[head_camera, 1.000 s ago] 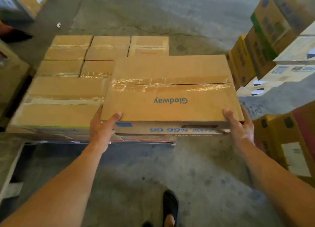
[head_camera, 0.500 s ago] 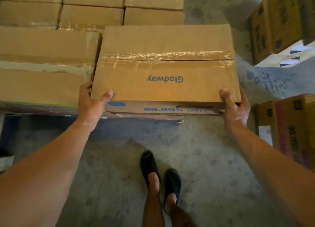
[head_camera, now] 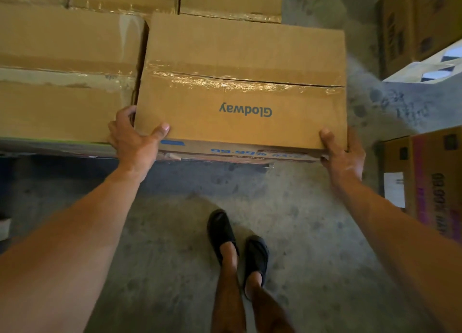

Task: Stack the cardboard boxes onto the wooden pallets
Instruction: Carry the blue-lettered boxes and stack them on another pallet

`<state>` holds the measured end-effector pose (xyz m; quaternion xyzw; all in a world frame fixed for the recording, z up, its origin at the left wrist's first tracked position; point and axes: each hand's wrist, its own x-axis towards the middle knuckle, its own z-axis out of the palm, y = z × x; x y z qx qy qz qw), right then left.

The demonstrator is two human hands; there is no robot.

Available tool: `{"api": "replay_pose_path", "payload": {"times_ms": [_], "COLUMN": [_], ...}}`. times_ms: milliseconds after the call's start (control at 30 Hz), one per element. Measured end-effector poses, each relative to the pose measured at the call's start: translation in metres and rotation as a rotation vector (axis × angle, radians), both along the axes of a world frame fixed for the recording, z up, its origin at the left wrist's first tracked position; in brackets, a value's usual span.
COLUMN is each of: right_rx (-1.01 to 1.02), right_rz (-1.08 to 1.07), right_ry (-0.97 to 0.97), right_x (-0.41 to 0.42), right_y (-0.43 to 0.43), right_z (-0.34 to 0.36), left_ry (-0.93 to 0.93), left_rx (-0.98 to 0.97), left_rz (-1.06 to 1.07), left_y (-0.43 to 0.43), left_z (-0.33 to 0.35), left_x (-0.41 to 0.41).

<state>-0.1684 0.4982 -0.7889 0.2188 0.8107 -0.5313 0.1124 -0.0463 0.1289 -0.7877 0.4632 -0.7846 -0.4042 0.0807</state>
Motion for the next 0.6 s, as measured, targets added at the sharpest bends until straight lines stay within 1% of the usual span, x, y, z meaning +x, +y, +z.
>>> {"api": "replay_pose_path", "payload": {"times_ms": [233,400,600], "right_rx": [0.053,0.080,0.187], "right_rz": [0.065,0.085,0.156], "right_ry": [-0.046,-0.065,-0.099], "right_x": [0.0070,0.0004,0.0000], "right_y": [0.0057,0.0007,0.0048], "right_z": [-0.0033,-0.0038,-0.0029], "left_ry": [-0.062,-0.125,-0.180], "left_rx": [-0.084,-0.093,-0.094], "left_rz": [-0.049,-0.056,-0.060], "left_y": [0.0067,0.0023,0.0035], "left_z": [-0.0024,-0.0032,0.0006], "left_x": [0.0071,0.0063,0.0038]}}
